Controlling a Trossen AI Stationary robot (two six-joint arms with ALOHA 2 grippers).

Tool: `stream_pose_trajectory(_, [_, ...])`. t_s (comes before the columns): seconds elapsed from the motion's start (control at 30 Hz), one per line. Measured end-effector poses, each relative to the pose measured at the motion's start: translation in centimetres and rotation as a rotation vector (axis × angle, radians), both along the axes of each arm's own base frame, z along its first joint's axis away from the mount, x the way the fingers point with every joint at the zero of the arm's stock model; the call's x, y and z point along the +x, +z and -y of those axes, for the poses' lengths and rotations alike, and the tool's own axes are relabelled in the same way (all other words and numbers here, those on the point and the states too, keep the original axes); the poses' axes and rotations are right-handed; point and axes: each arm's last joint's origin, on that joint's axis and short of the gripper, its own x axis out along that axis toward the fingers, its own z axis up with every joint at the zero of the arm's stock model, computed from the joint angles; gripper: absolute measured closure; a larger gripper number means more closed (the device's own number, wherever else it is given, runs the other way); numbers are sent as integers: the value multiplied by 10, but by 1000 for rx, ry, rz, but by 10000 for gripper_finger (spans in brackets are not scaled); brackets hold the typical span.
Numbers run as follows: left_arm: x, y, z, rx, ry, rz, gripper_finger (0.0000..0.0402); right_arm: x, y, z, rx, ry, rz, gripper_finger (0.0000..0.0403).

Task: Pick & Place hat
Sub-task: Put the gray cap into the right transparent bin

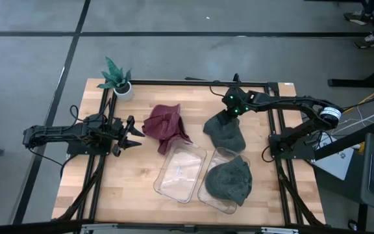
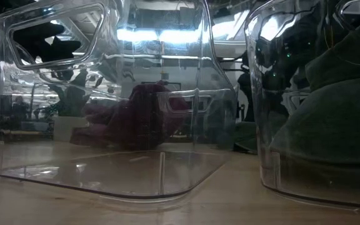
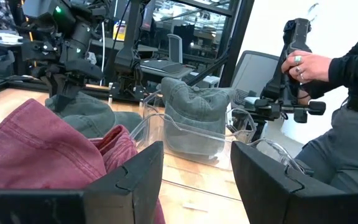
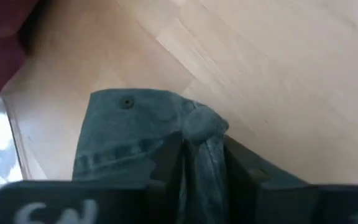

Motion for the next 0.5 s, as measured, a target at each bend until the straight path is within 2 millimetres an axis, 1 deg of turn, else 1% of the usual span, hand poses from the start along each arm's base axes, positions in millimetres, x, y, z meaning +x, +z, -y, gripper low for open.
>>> stream_pose_trajectory(0.17, [0, 0, 0, 0, 0, 0, 217, 3, 11, 4, -91, 147, -15, 239])
stream_pose_trajectory(0.3, [0, 0, 0, 0, 0, 0, 217, 5, 25, 10, -182, 286, -39, 193])
stream_pose_trajectory(0.4, [0, 0, 0, 0, 0, 0, 217, 7, 37, 14, -240, 413, -48, 172])
stream_pose_trajectory(0.5, [0, 0, 0, 0, 0, 0, 217, 4, 46, 15, -227, 539, -45, 164])
